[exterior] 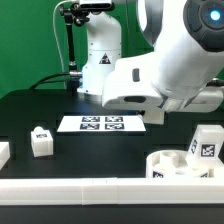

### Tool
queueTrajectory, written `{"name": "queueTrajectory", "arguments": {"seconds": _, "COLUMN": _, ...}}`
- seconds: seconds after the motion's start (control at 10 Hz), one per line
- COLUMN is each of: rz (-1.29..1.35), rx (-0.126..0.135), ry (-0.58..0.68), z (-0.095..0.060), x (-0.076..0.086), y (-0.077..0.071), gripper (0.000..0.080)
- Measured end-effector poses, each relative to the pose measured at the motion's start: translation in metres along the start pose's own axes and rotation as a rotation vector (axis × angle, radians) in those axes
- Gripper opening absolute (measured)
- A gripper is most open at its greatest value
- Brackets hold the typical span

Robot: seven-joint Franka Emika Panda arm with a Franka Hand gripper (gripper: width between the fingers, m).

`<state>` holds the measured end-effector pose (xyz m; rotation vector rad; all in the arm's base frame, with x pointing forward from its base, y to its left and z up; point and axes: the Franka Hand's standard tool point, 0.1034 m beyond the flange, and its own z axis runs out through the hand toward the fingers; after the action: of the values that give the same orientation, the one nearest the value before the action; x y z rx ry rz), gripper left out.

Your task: Assemble stool

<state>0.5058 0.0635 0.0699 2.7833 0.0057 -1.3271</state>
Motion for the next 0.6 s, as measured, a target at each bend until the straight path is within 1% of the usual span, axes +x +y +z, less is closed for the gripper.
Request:
{"name": "queueTrajectory", "arguments": {"seconds": 0.1, "rz": -0.001, "rx": 0.007, "ry": 0.096, "z": -0.007, "x": 0.008, "y": -0.001, "gripper": 0.0325}}
{"name": "queueTrajectory", "arguments": {"seconds": 0.3, "rz": -0.001, "rx": 0.023, "ry": 0.23, "z": -0.027, "x": 0.002, "y": 0.001, "gripper": 0.0325}}
{"name": "queueTrajectory", "arguments": {"seconds": 0.4, "rz": 0.0, "rx": 0.027, "ry": 0.27, "z": -0.033, "x": 0.001, "y": 0.002, "gripper": 0.0325}}
{"name": "queueTrajectory", "arguments": {"seconds": 0.5, "rz": -0.002, "rx": 0.033, "ry": 0.361, "z": -0.043, "x": 0.006, "y": 0.001, "gripper": 0.0325}}
{"name": "queueTrajectory", "arguments": {"seconds": 0.6, "rz": -0.003, "rx": 0.04, "ry": 0.452, "z": -0.045, "x": 0.008, "y": -0.001, "gripper": 0.0325}}
